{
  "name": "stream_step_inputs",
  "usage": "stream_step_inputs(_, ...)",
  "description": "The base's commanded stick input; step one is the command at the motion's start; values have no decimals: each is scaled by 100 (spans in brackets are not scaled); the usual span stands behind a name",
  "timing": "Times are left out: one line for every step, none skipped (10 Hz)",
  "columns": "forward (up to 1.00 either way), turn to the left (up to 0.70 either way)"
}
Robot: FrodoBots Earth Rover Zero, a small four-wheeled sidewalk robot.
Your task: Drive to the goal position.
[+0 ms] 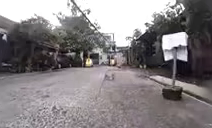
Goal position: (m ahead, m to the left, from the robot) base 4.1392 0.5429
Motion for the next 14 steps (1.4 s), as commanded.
stream_step_inputs(100,0)
stream_step_inputs(100,0)
stream_step_inputs(100,0)
stream_step_inputs(100,0)
stream_step_inputs(100,0)
stream_step_inputs(100,0)
stream_step_inputs(100,0)
stream_step_inputs(100,0)
stream_step_inputs(100,0)
stream_step_inputs(100,0)
stream_step_inputs(100,0)
stream_step_inputs(100,0)
stream_step_inputs(100,0)
stream_step_inputs(100,-9)
